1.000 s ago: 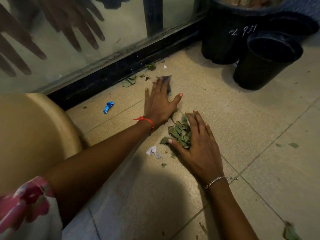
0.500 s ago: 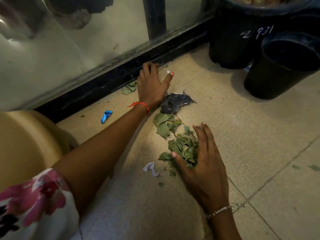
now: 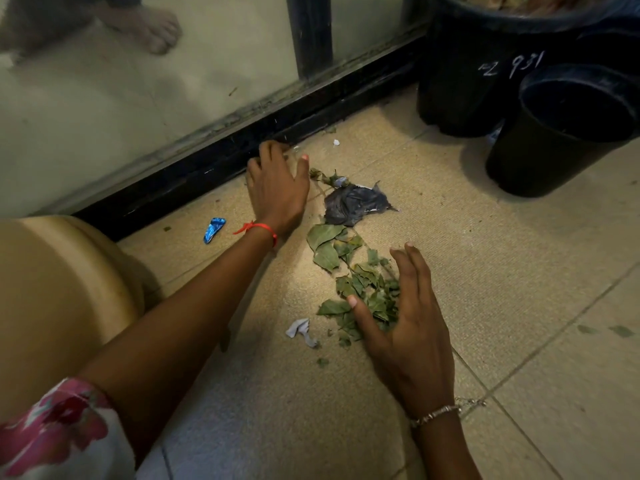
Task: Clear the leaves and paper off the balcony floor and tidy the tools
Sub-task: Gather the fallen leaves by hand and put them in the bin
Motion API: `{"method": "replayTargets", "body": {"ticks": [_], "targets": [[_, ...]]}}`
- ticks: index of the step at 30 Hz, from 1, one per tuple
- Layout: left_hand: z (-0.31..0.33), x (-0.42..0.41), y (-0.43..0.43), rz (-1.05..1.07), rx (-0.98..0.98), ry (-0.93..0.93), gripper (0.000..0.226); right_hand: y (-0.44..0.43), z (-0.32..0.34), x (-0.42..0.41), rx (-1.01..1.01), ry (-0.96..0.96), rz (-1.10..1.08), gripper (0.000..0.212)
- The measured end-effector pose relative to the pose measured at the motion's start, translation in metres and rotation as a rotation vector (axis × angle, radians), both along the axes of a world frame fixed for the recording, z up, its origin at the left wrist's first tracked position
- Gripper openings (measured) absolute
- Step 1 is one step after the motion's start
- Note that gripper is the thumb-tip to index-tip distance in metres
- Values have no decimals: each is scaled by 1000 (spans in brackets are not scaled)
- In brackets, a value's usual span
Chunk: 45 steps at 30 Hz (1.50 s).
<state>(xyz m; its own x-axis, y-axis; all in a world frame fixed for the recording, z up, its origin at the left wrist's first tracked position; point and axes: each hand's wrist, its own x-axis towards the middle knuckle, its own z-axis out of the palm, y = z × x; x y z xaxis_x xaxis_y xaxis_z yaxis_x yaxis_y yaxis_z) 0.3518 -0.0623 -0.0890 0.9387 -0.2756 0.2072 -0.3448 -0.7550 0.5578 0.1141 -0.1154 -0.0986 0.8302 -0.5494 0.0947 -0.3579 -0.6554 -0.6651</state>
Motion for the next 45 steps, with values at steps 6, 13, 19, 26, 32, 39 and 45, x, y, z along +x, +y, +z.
{"method": "replayTargets", "body": {"ticks": [6, 13, 19, 26, 32, 39, 45], "targets": [[-3, -8, -1, -87, -236, 213, 40, -1, 4, 3, 58, -22, -61, 76], [7, -47, -9, -441, -263, 311, 34, -16, 6, 39, 51, -29, -102, 74], [8, -86, 4, -409, -494, 409, 31, -26, 6, 82, 70, 40, 27, 50], [20, -127, 26, -143, -935, 780, 27, 56, 31, 56, 598, -284, -76, 32], [40, -153, 71, -82, -1088, 1116, 24, 96, 47, 34, 633, -226, 11, 45], [53, -174, 120, -2, -1184, 1405, 46, 128, 36, 36, 135, -29, 84, 72], [37, -164, 132, 91, -1025, 1369, 45, 124, 35, 35, -226, -60, -38, 62]]}}
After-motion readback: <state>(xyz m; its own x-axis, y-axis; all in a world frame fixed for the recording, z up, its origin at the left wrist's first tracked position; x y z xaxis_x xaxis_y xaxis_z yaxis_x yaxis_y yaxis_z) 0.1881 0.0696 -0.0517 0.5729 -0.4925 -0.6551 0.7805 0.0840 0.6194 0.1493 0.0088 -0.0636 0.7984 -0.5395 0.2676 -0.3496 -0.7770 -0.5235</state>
